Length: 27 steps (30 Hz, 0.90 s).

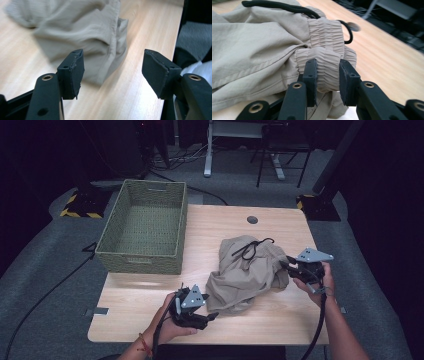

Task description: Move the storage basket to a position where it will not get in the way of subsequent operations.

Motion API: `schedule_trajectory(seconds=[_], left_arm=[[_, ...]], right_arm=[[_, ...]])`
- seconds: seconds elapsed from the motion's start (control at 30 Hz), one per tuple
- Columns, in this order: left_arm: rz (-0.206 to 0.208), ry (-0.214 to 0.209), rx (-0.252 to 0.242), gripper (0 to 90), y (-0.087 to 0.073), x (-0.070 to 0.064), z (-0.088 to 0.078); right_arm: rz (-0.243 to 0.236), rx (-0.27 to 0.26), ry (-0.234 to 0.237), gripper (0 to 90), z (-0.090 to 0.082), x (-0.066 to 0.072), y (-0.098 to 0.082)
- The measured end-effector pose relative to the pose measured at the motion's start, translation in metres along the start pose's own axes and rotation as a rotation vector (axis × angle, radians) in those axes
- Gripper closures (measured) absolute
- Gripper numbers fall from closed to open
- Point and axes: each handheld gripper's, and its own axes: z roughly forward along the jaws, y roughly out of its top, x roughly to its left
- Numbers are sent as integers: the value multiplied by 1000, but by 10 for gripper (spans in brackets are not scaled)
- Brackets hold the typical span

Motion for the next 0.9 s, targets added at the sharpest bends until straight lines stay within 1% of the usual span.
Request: schedule_trajectory(seconds=[0.03, 0.07, 0.1, 0.13, 0.17, 0.2, 0.23, 0.27, 0.3, 0.33, 0.37, 0.4, 0.43, 0.47, 0.5, 0.53, 0.57, 0.6, 0.67, 0.7, 0.73, 0.8, 0.83, 0.87, 0.9], left_arm=[[-5, 11, -5, 347, 2, 1, -3], [1, 42, 2, 346, 6, 4, -5], [1, 76, 10, 346, 8, 6, -4], [-6, 103, 21, 349, 10, 9, -1], [-16, 108, 30, 355, 10, 14, 3], [-20, 103, 32, 358, 10, 18, 9], [-15, 103, 44, 361, 9, 22, 16], [-17, 112, 68, 375, 8, 26, 25], [-10, 118, 93, 383, 7, 30, 34], [-17, 106, 107, 391, 5, 34, 43], [-30, 85, 115, 411, 3, 38, 51], [-32, 71, 126, 448, 2, 41, 59], [-33, 61, 134, 449, 2, 43, 66], [-34, 33, 140, 499, 1, 43, 72], [-28, -2, 132, 591, 0, 42, 78], [-12, -19, 129, 619, 0, 39, 82], [4, -30, 135, 678, 0, 36, 87], [13, -40, 139, 712, 0, 34, 90], [34, -69, 155, 773, 2, 25, 98], [40, -79, 145, 798, 2, 20, 101], [43, -96, 140, 806, 2, 16, 103], [55, -117, 137, 823, 3, 6, 106], [62, -132, 126, 825, 4, -1, 109], [75, -150, 132, 824, 4, -10, 110], [89, -168, 134, 824, 5, -18, 112]], right_arm=[[-1, 4, -15, 701, 0, -3, 1], [5, 2, -33, 694, 2, -7, 1], [18, 8, -70, 668, 5, -13, 2], [46, 7, -103, 649, 7, -17, 2], [70, 15, -117, 631, 10, -21, 1], [90, 20, -123, 574, 12, -24, 0], [100, 29, -128, 517, 14, -25, 0], [107, 34, -133, 494, 14, -23, 0], [107, 26, -125, 480, 13, -19, -1], [99, 11, -104, 456, 12, -14, -1], [83, 1, -69, 425, 11, -7, 0], [63, -2, -38, 407, 11, 2, 0], [39, -6, -12, 388, 11, 11, 1], [12, -15, 18, 367, 11, 22, 1], [-12, -25, 52, 345, 12, 31, 1], [-24, -35, 87, 321, 13, 41, 0], [-37, -39, 124, 302, 15, 49, 0], [-47, -37, 154, 287, 18, 57, -2], [-66, -14, 175, 271, 26, 67, -5], [-75, -1, 176, 266, 31, 70, -8], [-71, 13, 185, 258, 36, 72, -10], [-61, 33, 181, 264, 43, 72, -14], [-59, 42, 185, 273, 46, 72, -16], [-58, 50, 189, 286, 48, 72, -18], [-57, 56, 192, 321, 48, 72, -20]])
